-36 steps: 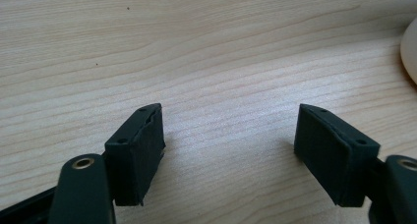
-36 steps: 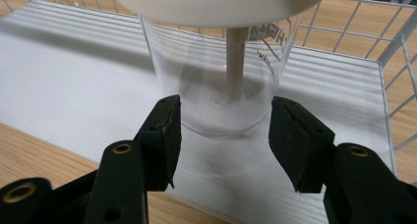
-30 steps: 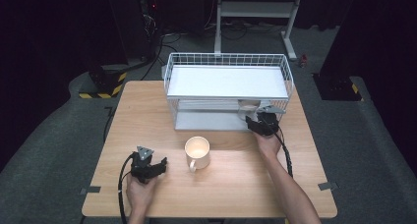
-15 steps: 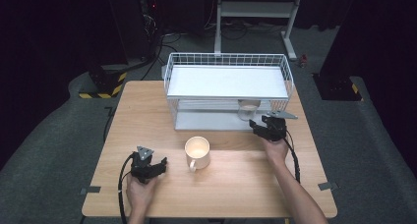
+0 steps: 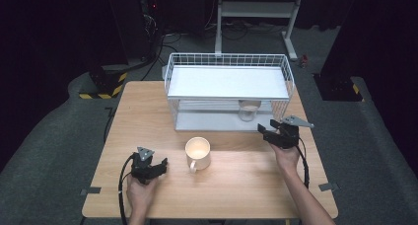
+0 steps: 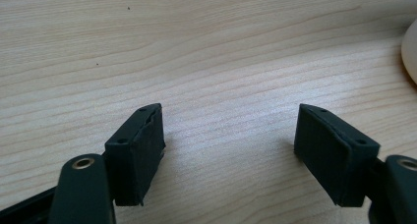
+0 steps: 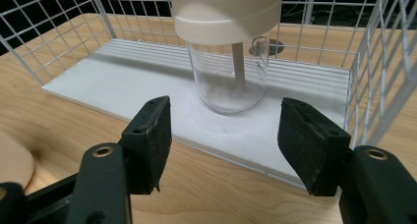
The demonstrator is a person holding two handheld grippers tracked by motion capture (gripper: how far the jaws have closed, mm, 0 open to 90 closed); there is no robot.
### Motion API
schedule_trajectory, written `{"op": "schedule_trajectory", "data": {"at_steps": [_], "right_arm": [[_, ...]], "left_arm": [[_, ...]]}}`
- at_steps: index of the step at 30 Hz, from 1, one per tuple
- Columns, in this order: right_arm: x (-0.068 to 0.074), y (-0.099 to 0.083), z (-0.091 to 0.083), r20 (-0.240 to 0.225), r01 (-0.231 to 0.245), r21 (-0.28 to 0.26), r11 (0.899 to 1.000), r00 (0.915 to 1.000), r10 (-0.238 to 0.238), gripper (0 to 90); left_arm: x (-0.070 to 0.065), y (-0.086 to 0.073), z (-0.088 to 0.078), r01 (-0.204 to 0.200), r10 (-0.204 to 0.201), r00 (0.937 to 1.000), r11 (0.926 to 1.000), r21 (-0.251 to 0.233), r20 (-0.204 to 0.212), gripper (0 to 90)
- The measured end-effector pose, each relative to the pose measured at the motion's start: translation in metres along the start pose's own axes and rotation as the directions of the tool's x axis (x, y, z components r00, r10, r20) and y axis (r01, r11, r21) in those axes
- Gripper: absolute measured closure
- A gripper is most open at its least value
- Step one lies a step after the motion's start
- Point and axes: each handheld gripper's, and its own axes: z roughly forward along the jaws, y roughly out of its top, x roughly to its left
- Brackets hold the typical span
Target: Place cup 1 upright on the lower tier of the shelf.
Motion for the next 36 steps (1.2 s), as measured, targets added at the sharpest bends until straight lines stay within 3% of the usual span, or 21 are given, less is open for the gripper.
{"op": "schedule_trajectory", "data": {"at_steps": [19,36], "right_arm": [[-0.005,-0.017,-0.037,-0.059,-0.035,-0.036,0.999,0.9977,0.032,37.7],[-0.01,-0.041,-0.059,-0.05,-0.047,-0.035,0.998,0.9978,0.045,37.7]], "left_arm": [[0.0,0.0,0.0,-0.001,0.001,1.0,1.0,0.0,-0.001,27.5],[0.0,0.0,0.0,-0.001,0.001,1.0,1.0,0.0,0.0,27.5]]}}
